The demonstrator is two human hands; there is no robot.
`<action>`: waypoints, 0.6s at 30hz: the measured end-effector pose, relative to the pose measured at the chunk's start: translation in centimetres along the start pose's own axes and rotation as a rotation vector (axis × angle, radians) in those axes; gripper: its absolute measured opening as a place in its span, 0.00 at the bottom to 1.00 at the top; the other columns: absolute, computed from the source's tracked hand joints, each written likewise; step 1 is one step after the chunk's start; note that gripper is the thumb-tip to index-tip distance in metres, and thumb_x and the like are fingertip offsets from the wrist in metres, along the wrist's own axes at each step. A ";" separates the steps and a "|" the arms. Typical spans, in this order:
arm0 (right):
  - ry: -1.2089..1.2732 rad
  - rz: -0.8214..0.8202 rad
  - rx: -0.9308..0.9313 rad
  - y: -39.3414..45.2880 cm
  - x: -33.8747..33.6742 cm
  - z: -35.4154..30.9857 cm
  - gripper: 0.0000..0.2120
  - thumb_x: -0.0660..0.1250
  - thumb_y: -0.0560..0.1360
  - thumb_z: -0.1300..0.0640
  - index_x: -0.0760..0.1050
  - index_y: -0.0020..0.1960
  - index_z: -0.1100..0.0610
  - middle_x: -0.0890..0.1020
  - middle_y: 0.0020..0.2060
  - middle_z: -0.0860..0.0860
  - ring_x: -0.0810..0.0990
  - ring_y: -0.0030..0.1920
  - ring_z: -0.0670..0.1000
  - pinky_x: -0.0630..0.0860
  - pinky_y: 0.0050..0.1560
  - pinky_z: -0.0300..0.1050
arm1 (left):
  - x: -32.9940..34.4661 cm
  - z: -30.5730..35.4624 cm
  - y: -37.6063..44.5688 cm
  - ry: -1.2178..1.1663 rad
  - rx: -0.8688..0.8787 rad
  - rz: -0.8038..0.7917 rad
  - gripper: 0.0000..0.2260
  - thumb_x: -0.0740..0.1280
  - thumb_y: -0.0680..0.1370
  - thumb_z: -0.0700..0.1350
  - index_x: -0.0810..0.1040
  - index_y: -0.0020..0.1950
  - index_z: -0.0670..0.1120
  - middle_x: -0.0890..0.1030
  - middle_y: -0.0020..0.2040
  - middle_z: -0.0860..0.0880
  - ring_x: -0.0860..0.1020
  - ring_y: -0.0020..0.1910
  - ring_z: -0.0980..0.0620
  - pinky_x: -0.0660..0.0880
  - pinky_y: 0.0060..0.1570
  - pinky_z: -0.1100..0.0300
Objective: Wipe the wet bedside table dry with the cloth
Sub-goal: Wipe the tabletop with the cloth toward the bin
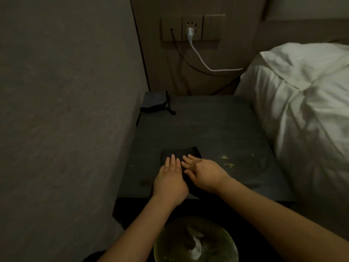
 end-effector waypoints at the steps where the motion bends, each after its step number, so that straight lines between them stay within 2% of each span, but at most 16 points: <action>1: -0.002 0.002 0.004 -0.3 -0.1 0.5 0.21 0.49 0.81 0.52 0.58 0.73 0.55 0.58 0.75 0.49 0.54 0.75 0.48 0.58 0.74 0.49 | 0.0 0.5 0.1 0.006 0.013 -0.008 0.31 0.54 0.79 0.44 0.42 0.78 0.40 0.41 0.78 0.43 0.42 0.78 0.48 0.44 0.75 0.55; 6: -0.002 0.001 0.024 -1.6 -0.5 2.9 0.21 0.49 0.81 0.54 0.57 0.73 0.56 0.58 0.75 0.50 0.54 0.75 0.47 0.56 0.75 0.46 | -0.2 2.8 1.1 0.001 0.072 -0.029 0.31 0.53 0.79 0.43 0.42 0.77 0.40 0.41 0.79 0.43 0.42 0.78 0.48 0.45 0.75 0.55; 10: -0.015 0.016 0.058 -2.6 -0.6 5.1 0.21 0.49 0.81 0.53 0.58 0.73 0.54 0.58 0.75 0.48 0.54 0.75 0.46 0.58 0.74 0.51 | -0.1 4.8 1.8 0.000 0.107 -0.039 0.31 0.54 0.80 0.45 0.42 0.78 0.41 0.41 0.79 0.43 0.42 0.78 0.48 0.44 0.75 0.55; 14: -0.002 0.056 0.066 -3.7 -0.7 7.2 0.21 0.50 0.81 0.54 0.59 0.73 0.54 0.59 0.75 0.49 0.55 0.75 0.46 0.57 0.74 0.44 | 0.2 7.0 2.7 -0.007 0.128 -0.056 0.31 0.55 0.80 0.46 0.42 0.78 0.41 0.40 0.78 0.44 0.42 0.78 0.48 0.43 0.75 0.55; 18: -0.015 0.097 0.085 -4.6 -0.8 9.3 0.21 0.51 0.81 0.54 0.60 0.72 0.54 0.60 0.75 0.48 0.56 0.75 0.45 0.56 0.73 0.41 | 0.4 9.0 3.6 -0.001 0.160 -0.064 0.31 0.54 0.80 0.46 0.42 0.78 0.41 0.40 0.78 0.43 0.42 0.78 0.48 0.43 0.75 0.55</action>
Point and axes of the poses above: each hand's wrist, its own y-axis towards the middle knuckle, its own x-axis out of the palm, z = x × y, the point moved 1 cm from there along y, towards the middle knuckle
